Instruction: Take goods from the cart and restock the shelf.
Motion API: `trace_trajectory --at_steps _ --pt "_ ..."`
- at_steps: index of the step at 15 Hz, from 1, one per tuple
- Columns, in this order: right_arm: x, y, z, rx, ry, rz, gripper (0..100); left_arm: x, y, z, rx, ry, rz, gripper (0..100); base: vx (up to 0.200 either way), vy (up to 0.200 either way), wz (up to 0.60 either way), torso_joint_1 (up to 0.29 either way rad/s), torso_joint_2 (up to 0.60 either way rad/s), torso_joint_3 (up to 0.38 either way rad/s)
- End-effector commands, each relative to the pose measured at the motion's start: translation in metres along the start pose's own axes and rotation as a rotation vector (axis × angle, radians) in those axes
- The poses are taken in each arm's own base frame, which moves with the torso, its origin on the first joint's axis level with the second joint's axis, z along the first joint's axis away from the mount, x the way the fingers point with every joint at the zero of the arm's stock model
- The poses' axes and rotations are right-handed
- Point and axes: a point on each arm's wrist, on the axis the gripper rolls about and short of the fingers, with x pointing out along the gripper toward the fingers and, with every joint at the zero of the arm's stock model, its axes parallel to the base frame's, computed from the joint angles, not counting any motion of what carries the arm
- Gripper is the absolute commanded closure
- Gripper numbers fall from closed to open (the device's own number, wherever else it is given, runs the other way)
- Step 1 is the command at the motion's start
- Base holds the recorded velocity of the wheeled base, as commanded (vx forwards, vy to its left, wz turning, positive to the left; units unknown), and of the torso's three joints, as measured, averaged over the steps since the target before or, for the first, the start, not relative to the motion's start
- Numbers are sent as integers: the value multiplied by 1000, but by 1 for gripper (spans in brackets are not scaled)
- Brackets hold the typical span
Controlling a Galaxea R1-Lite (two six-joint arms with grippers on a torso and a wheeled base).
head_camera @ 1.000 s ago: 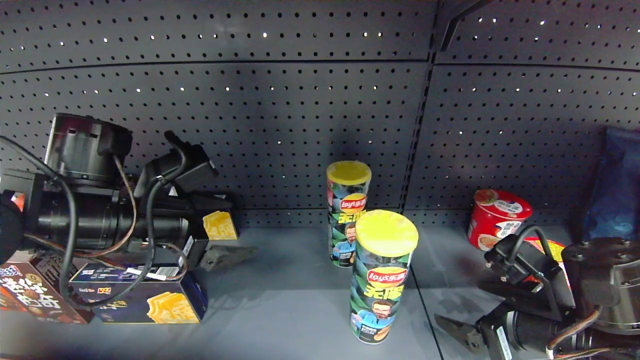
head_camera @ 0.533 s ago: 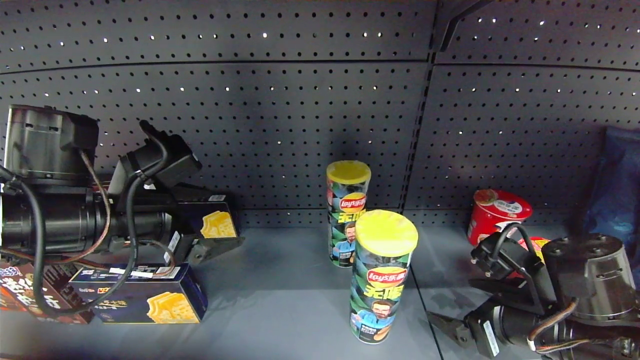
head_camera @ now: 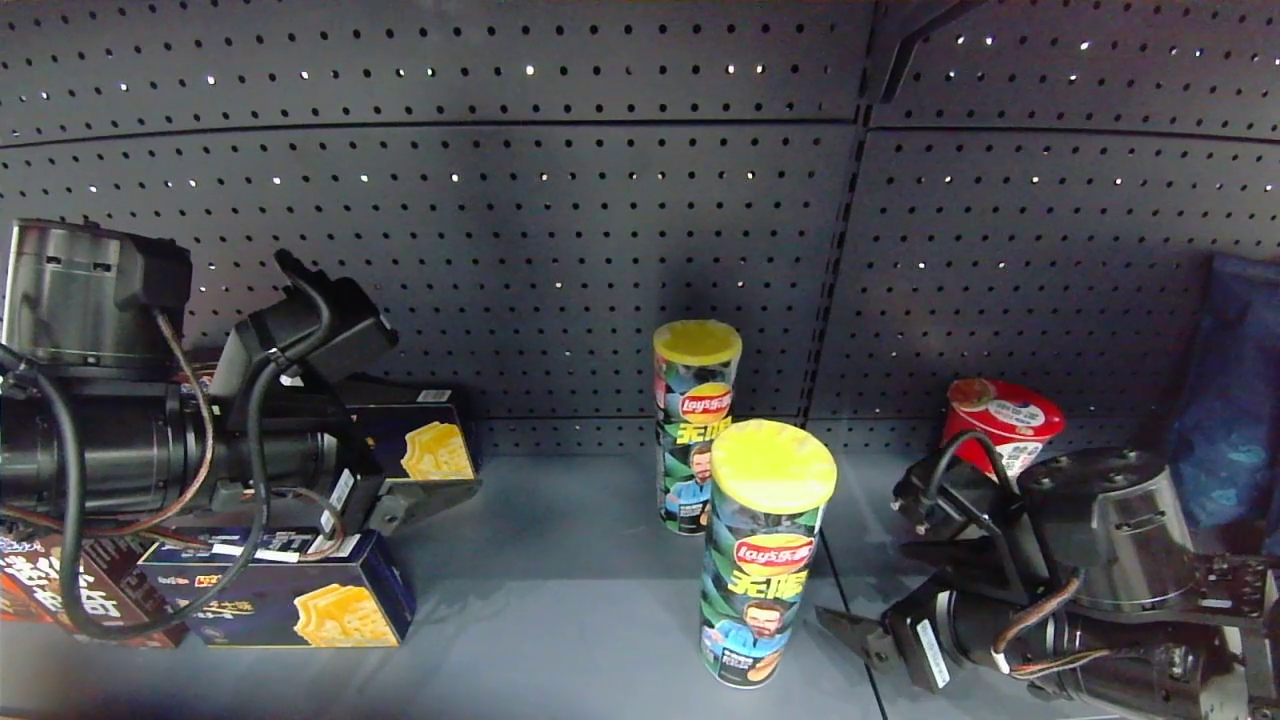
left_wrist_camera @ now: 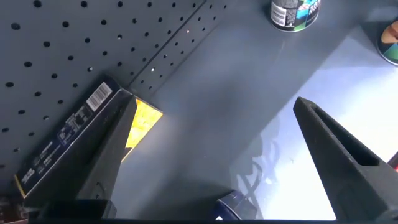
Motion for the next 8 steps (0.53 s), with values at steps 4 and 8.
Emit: trace_trajectory --at_steps 4,8 --pt "15 7 4 -11 10 14 0 1 -1 -3 -2 8 -4 0 0 0 0 0 0 0" --pt "22 8 4 -12 7 17 0 2 -1 -3 -2 9 -6 0 0 0 0 0 0 0"
